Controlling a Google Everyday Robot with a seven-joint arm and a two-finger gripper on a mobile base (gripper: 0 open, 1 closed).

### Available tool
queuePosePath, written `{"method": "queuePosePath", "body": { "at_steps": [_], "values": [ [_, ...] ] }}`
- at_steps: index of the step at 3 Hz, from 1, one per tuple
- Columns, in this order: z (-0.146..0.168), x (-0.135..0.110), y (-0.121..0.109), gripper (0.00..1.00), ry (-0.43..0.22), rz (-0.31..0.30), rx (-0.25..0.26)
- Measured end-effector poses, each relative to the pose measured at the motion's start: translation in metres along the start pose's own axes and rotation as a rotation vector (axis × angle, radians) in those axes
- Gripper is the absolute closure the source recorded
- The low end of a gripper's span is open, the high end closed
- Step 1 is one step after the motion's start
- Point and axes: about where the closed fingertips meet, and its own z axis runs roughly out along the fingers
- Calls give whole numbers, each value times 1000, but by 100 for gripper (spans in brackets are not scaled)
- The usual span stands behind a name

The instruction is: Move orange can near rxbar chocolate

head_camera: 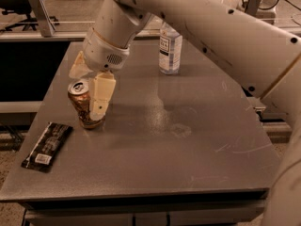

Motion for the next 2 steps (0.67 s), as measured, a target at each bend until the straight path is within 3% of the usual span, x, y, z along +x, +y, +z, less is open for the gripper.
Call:
{"method": "queuePosePath", "body": {
  "at_steps": [1,2],
  "values": [
    [0,0,0,0,1,-1,0],
    [-19,49,-10,0,60,101,74]
  ]
}}
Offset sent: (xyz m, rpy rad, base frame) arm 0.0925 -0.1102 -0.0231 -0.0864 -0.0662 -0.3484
